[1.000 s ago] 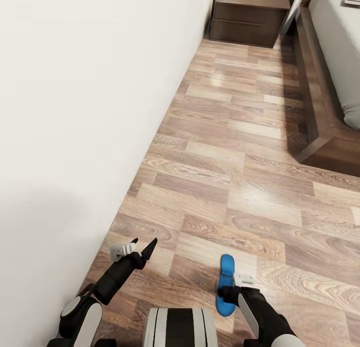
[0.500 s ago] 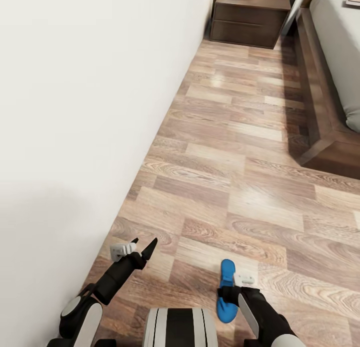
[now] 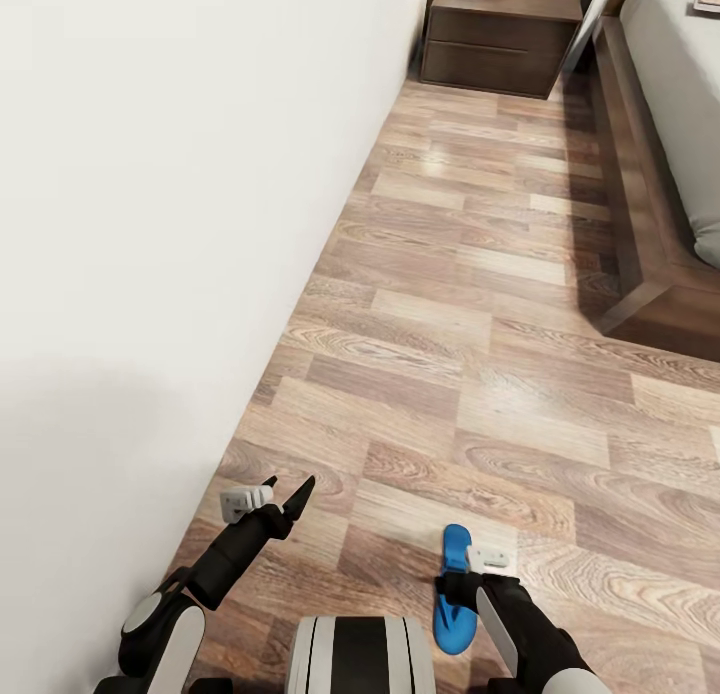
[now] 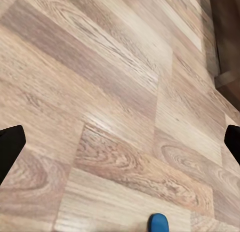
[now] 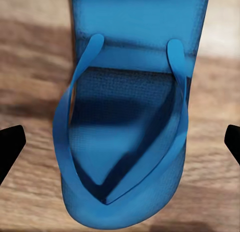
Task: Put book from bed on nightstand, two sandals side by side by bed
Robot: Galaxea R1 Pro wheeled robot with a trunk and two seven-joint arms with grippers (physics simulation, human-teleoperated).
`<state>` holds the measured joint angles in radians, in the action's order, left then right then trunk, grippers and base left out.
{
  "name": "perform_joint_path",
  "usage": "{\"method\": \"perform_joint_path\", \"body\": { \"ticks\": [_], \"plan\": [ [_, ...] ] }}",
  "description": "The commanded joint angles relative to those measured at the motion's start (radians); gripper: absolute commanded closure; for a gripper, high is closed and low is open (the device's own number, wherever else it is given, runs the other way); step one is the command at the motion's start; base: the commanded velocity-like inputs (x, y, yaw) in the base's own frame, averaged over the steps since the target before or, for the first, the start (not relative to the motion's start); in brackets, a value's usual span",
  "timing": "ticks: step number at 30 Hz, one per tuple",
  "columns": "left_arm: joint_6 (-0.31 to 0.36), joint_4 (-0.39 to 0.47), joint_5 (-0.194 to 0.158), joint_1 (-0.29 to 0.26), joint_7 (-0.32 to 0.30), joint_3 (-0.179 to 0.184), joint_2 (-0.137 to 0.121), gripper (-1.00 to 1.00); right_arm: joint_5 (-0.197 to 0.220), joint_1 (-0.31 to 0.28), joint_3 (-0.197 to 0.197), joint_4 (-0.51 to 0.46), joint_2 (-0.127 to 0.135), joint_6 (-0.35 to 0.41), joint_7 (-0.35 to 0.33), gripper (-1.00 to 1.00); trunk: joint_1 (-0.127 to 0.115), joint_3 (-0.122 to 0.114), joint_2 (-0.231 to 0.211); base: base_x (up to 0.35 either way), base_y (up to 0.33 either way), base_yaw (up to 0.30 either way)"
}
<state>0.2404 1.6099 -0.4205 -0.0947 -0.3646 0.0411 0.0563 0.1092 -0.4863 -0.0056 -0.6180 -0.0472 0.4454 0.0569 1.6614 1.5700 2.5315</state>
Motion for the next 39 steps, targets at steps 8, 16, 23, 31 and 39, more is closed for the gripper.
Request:
{"method": "perform_joint_path", "body": {
  "ticks": [8,16,23,31,39],
  "plan": [
    [0.010,0.001,-0.011,0.000,-0.001,-0.001,0.001,-1.00,0.010,0.000,0.000,-0.001,0.000,0.004,0.006,-1.00,0.002,0.016,0.001,0.000,0.000,0.000],
    [0.010,0.001,-0.011,0.000,0.000,-0.001,0.002,-1.00,0.010,0.000,0.000,-0.002,0.000,0.004,0.006,-1.00,0.002,0.016,0.001,0.000,0.000,0.000],
    [0.010,0.001,-0.011,0.000,0.000,-0.001,0.002,-1.00,0.010,0.000,0.000,-0.002,0.000,0.004,0.006,-1.00,0.002,0.016,0.001,0.000,0.000,0.000],
    [0.010,0.001,-0.011,0.000,0.000,-0.001,0.002,-1.00,0.010,0.000,0.000,-0.002,0.000,0.004,0.006,-1.00,0.003,0.024,0.002,0.000,0.000,0.000],
    [0.010,0.001,-0.011,0.000,0.000,-0.001,0.002,-1.00,0.010,0.000,0.000,-0.002,0.000,0.004,0.006,-1.00,0.003,0.024,0.002,0.000,0.000,0.000]
  ]
}}
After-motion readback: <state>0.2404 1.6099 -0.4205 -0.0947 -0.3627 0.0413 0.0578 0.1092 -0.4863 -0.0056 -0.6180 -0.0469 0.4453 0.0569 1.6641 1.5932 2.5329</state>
